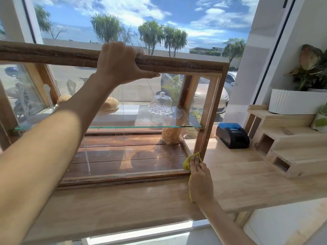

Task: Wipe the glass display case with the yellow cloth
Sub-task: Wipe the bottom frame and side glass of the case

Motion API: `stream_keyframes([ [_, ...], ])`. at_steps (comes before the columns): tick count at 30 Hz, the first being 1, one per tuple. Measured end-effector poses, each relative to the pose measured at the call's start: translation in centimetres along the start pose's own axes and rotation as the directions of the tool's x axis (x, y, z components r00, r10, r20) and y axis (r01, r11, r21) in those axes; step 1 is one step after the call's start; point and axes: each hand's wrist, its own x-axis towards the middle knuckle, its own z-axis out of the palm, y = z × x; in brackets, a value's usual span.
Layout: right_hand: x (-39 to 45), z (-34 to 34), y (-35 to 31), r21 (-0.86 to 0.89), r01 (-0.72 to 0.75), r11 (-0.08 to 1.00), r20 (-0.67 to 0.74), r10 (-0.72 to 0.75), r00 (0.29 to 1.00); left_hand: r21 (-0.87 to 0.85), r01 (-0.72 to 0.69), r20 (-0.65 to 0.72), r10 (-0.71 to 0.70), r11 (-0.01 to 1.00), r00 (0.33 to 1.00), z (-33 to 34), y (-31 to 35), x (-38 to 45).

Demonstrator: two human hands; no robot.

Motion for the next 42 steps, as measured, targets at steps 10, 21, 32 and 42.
stream_keyframes([
  [10, 8.3, -8.8, -4.4, 0.661, 0.03, 0.75, -0.467, 0.38, 0.798, -0.023, 0.051, -0.031, -0.051, 0.998, 0.998, -0.2, 0.5, -0.2],
  [21, 14.7, -5.9, -5.4, 0.585, 0.189, 0.789, -0.527, 0.192, 0.828, 0.005, -0.01, -0.059, 0.011, 1.0, 0.998, -0.4, 0.4, 0.1],
  [32, 16.6, -5.9, -11.7, 0.396, 0.365, 0.843, -0.662, -0.013, 0.75, -0.022, -0.111, 0.147, 0.113, 0.994, 0.983, -1.5, -4.6, -0.9],
  [42, 16.4, -5.7, -18.5, 0.345, 0.378, 0.859, -0.653, -0.069, 0.754, 0.084, -0.244, 0.231, 0.219, 0.966, 0.948, -4.1, -14.3, -4.2],
])
